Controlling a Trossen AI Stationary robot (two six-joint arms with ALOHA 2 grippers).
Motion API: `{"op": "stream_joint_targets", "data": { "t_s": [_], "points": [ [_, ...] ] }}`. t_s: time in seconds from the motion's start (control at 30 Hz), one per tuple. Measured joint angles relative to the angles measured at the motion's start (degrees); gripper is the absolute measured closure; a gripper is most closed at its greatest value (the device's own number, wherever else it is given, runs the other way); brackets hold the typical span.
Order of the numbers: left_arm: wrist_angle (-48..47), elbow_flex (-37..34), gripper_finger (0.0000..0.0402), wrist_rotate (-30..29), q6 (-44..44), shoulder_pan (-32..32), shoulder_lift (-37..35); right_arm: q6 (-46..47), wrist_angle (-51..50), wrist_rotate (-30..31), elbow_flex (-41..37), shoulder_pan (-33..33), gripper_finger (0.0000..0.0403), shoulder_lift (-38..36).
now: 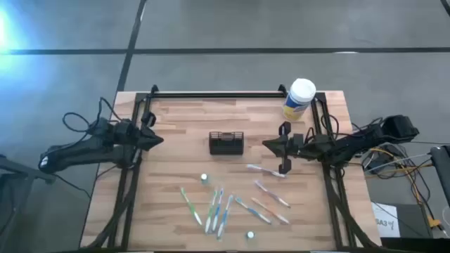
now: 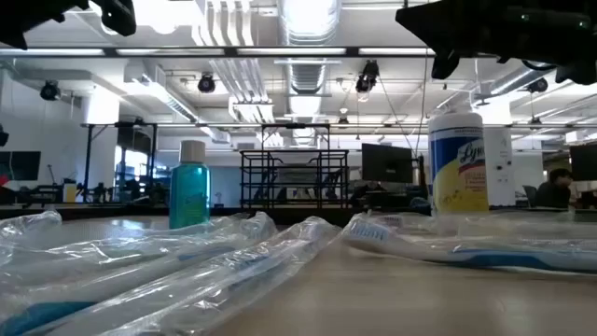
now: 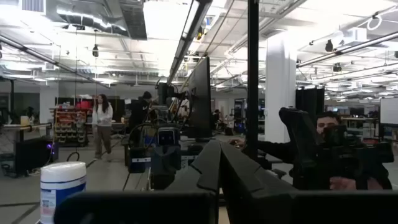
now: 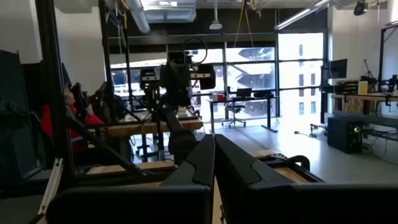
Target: Pick & Place toothbrushing station
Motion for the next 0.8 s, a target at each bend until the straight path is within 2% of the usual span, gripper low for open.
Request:
{"op": "stream_joint_targets", "data": {
  "t_s": [0.5,0.8],
  "points": [
    [-5.19,-0.31,0.0392,-0.38,2.89,0.00,0.14,-0.43,0.07,0.02,0.00,0.00,0.0394,0.00],
    [-11.88,-0.31,0.0392,-10.07,2.65,-0.02,0.37,-0.17,-0.07,-0.01,0.00,0.00,0.0394,0.00]
  ]
}}
